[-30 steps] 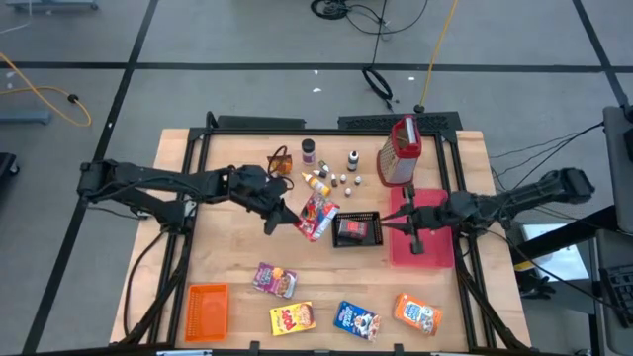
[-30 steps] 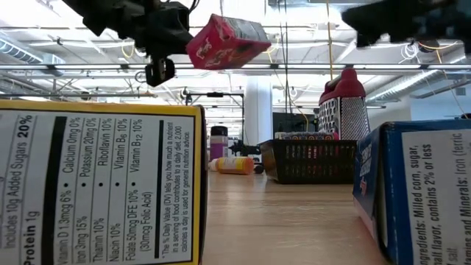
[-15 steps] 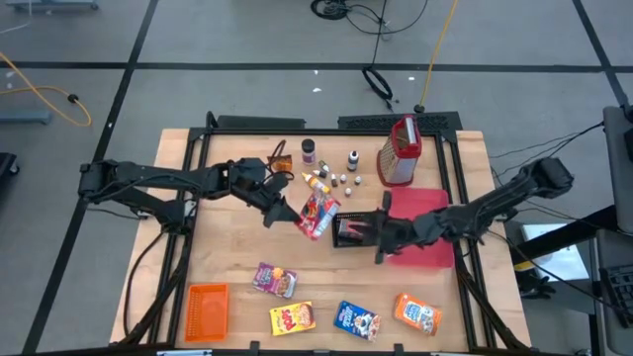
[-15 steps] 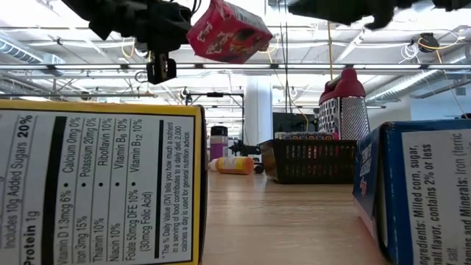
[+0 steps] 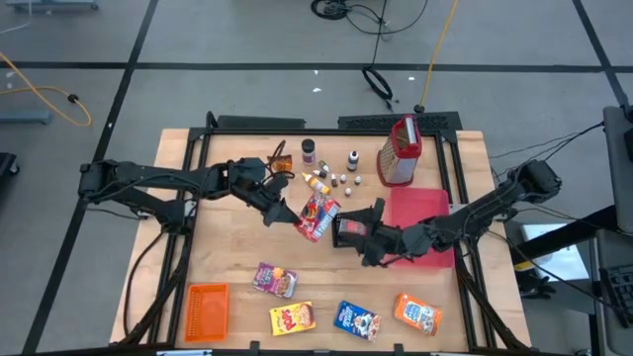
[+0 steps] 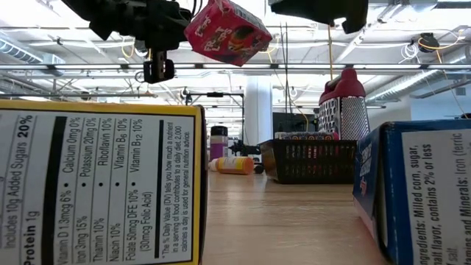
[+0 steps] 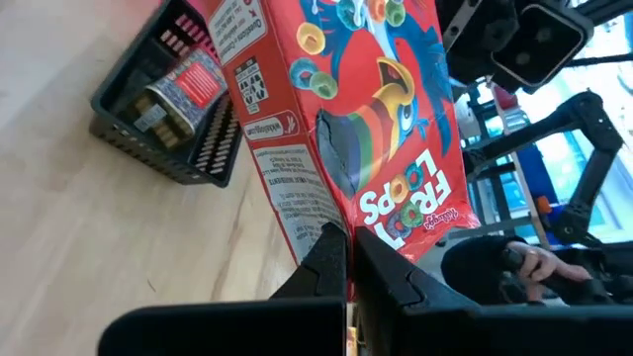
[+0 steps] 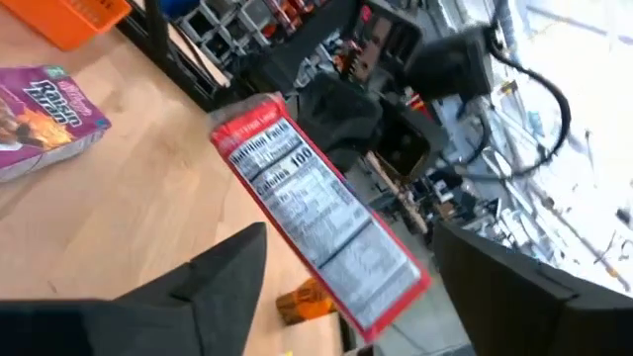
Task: Pick & Place Kitchen Items
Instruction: Put the red cereal box into the red bin
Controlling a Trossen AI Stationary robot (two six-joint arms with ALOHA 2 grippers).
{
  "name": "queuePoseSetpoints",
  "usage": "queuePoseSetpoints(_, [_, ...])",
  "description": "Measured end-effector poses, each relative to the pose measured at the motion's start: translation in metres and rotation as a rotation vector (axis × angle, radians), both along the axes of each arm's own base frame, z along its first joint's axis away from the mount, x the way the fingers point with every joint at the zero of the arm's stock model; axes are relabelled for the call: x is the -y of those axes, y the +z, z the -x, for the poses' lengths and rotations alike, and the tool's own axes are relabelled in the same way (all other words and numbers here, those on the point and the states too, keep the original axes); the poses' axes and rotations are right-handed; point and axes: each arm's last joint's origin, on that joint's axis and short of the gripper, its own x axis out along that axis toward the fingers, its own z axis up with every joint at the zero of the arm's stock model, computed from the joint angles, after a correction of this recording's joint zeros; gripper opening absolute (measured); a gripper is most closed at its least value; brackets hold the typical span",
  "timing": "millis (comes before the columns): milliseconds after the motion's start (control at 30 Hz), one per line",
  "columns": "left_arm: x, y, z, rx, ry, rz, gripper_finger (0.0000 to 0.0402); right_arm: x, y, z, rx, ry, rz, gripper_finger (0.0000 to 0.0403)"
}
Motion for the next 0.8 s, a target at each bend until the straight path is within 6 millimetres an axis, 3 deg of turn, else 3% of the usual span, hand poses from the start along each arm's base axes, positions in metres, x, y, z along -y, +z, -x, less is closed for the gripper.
queuePoseSetpoints(333, [0.001, 0.000, 0.000, -0.024, -0.023, 0.072, 0.0000, -0.006, -0.001, -0.017, -0.047, -0.039, 0.199, 0.0298])
queuePoseSetpoints(533, [0.005, 0.001, 0.000, -0.022, -0.044, 0.088, 0.0000, -0.003, -0.012, -0.032, -0.123, -0.074, 0.321, 0.0297])
queuePoseSetpoints(800, [0.015, 0.001, 0.000, -0.030, -0.089, 0.104, 0.0000, 0.004, -0.005, -0.038, -0.117, -0.126, 0.340, 0.0293])
